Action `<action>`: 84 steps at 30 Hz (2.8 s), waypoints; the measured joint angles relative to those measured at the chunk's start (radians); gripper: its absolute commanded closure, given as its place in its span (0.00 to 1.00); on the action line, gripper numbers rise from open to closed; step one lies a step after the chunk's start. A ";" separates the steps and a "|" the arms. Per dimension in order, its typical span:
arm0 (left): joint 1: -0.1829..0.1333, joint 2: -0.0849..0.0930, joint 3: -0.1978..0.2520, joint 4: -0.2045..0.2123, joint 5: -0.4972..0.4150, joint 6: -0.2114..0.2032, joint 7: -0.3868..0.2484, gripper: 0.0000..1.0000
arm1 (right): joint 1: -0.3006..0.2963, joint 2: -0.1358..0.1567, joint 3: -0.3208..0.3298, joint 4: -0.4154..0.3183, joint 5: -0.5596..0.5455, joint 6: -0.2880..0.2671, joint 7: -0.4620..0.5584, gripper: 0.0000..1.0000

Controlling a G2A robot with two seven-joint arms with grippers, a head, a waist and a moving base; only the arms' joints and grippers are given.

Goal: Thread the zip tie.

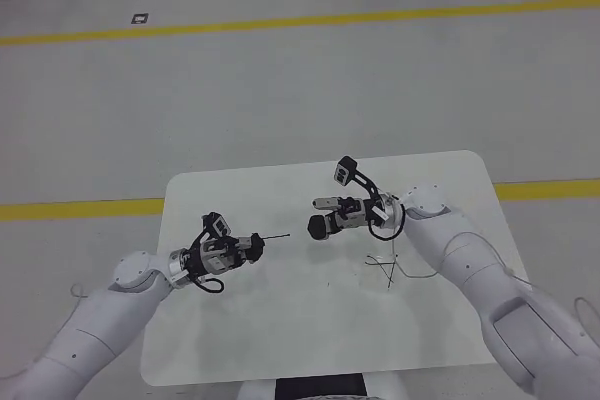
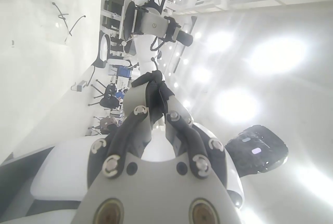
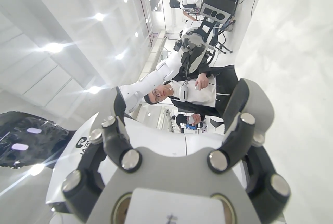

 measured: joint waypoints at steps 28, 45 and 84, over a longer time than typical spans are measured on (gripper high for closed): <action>0.000 0.000 0.000 0.000 0.000 0.000 0.000 1.00 | -0.075 -0.045 0.046 -0.039 -0.072 0.000 0.000 0.73; 0.000 0.000 0.000 0.000 0.000 0.000 0.000 1.00 | -0.089 -0.088 0.089 -0.038 -0.147 0.000 0.001 0.84; 0.000 0.000 0.000 0.000 0.000 0.000 0.000 0.00 | -0.097 -0.096 0.150 -0.040 -0.207 0.000 0.001 1.00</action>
